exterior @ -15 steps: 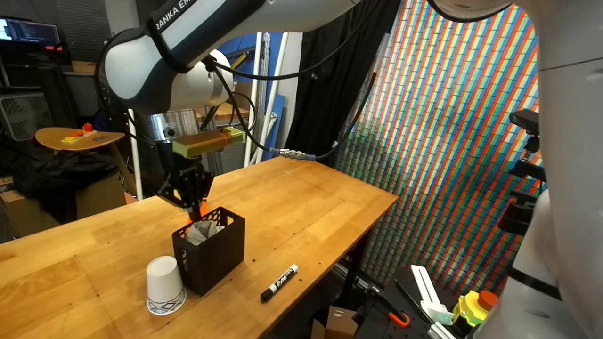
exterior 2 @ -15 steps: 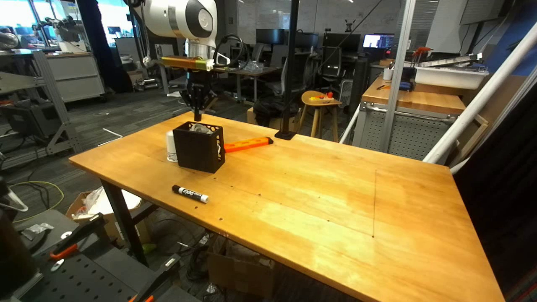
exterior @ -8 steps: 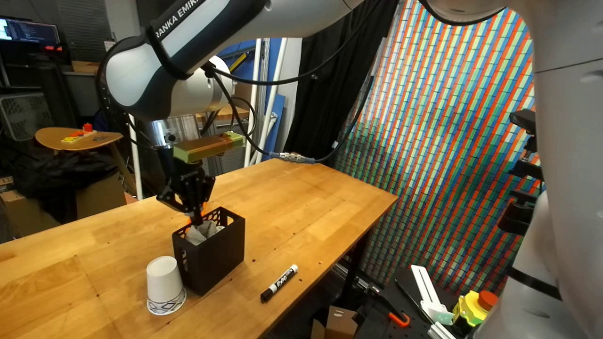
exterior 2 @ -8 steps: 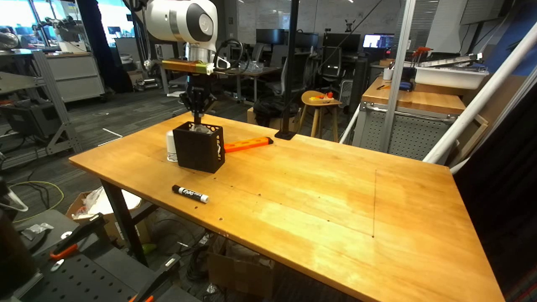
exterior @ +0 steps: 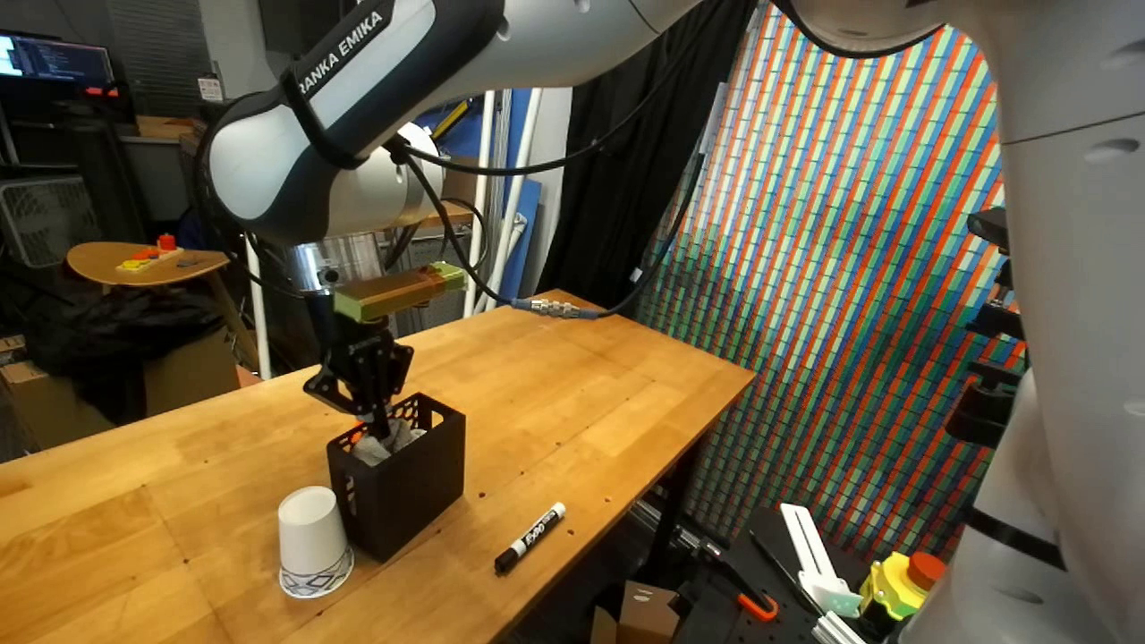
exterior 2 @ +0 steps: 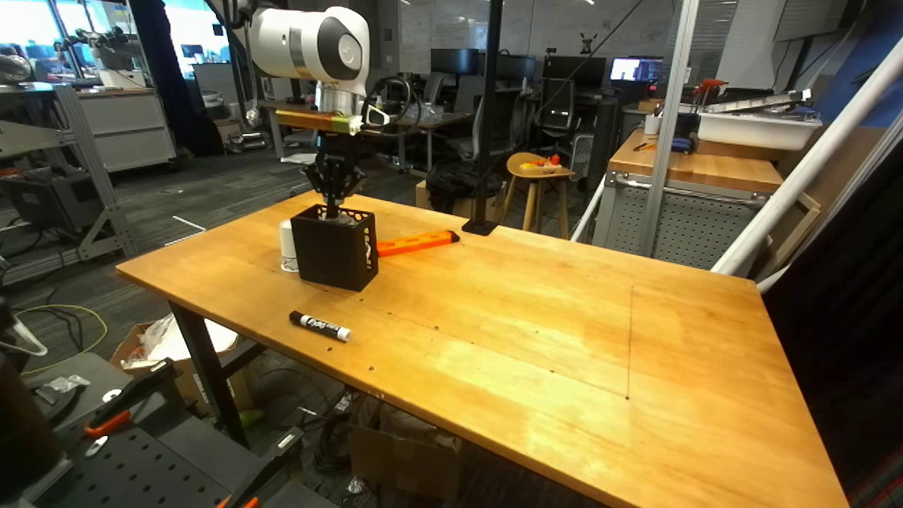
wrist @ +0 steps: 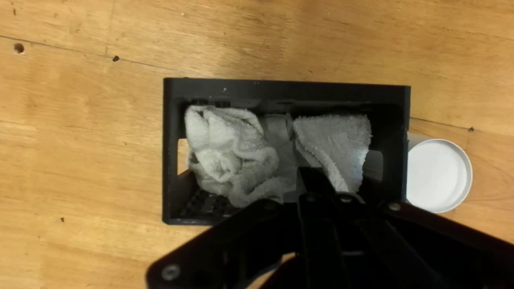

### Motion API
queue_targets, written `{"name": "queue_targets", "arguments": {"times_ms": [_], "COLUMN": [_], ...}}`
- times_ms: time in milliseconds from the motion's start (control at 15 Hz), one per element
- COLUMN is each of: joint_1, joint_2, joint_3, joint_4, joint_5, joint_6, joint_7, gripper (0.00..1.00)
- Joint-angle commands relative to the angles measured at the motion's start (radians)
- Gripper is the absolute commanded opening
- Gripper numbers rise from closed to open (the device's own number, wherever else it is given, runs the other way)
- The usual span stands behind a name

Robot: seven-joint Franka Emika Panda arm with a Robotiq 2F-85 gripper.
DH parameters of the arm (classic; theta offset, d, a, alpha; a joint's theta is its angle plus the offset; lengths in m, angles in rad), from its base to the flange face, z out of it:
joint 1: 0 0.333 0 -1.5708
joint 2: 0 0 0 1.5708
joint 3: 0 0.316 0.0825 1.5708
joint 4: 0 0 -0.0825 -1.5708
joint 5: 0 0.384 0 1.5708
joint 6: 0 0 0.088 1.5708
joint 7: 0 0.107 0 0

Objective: Put the towel inside the black box

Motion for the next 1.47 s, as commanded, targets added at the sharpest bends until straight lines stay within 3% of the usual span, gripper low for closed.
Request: {"name": "queue_targets", "arguments": {"times_ms": [0,1000,1400], "joint_1": [-0.020,-0.123,-0.127], "joint_2": [0.006,0.037,-0.073], "joint_3": [-0.002,-0.012,-0.025], "joint_4": [-0.017,-0.193,-0.260], "joint_5": [0.047,0.224,0.234], "joint_6": [0.032,0.240,0.224], "joint_7": [-0.006,-0.022,-0.020], "gripper": [0.03,0.03,0.03]}}
